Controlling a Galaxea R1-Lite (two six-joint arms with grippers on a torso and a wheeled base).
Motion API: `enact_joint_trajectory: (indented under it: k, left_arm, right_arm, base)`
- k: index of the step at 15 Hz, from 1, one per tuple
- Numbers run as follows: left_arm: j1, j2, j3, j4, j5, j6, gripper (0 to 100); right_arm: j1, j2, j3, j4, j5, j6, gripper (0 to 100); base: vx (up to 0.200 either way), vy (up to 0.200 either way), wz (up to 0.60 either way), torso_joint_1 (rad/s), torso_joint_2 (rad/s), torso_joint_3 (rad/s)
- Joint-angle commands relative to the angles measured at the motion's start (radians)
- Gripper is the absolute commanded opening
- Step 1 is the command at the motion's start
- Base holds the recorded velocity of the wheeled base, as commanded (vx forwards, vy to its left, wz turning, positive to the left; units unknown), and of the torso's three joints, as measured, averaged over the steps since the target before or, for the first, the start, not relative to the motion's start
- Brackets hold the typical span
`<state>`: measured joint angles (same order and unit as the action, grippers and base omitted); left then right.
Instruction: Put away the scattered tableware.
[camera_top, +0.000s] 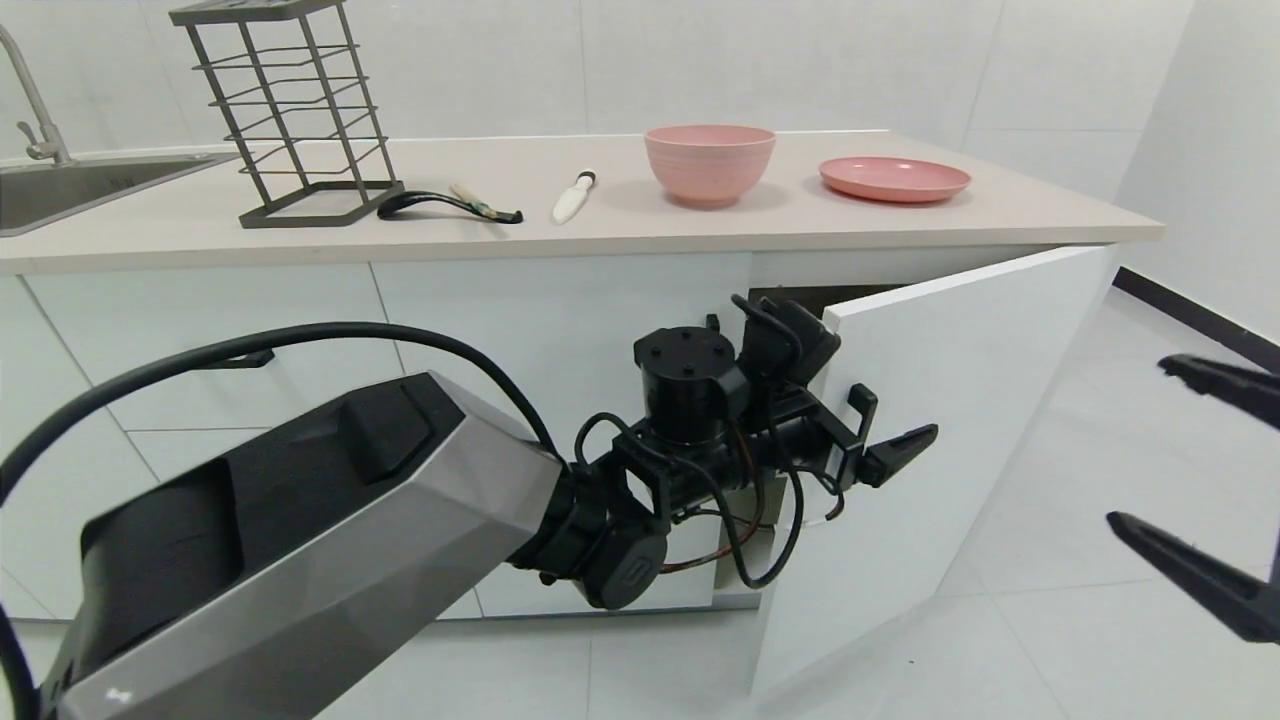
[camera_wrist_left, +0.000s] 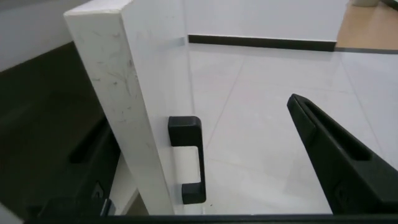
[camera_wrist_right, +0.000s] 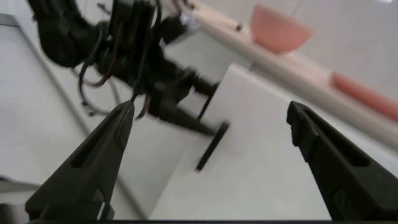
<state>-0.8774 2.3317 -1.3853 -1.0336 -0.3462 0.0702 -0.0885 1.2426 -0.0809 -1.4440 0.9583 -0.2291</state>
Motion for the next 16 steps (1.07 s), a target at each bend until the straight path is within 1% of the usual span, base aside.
enact_joint_trajectory:
  k: [1,4,7,9,11,16]
  left_arm:
    - [-0.031,0.001,-0.001,-0.002,-0.001,0.003,100]
    - [-0.061,0.001,-0.001,-0.011,-0.005,0.01,100]
    - [-0.098,-0.002,-0.003,-0.037,-0.013,0.01,100]
    - [-0.143,-0.005,-0.006,-0.045,-0.022,0.01,100]
    - [-0.169,-0.005,-0.011,-0.045,-0.022,0.01,100]
    - [-0.21,0.0,-0.015,-0.046,-0.03,0.011,100]
  right_arm:
    - [-0.027,-0.15,-0.056,0.001,-0.004,0.002,100]
    - [-0.068,-0.21,-0.077,0.002,-0.007,-0.001,100]
    - [-0.071,-0.227,-0.1,0.002,-0.007,-0.001,100]
    - [-0.082,-0.241,-0.135,0.002,-0.007,-0.001,100]
    - [-0.1,-0.252,-0.151,0.002,-0.007,-0.001,100]
    - [-0.1,-0.29,-0.244,0.002,-0.009,0.001,100]
  base:
    - [0.0,0.0,0.0,0.0,0.0,0.0]
    - [0.0,0.0,0.0,0.0,0.0,0.0]
    - [0.0,0.0,0.0,0.0,0.0,0.0]
    - [0.0,0.0,0.0,0.0,0.0,0.0]
    - [0.0,0.0,0.0,0.0,0.0,0.0]
    - [0.0,0.0,0.0,0.0,0.0,0.0]
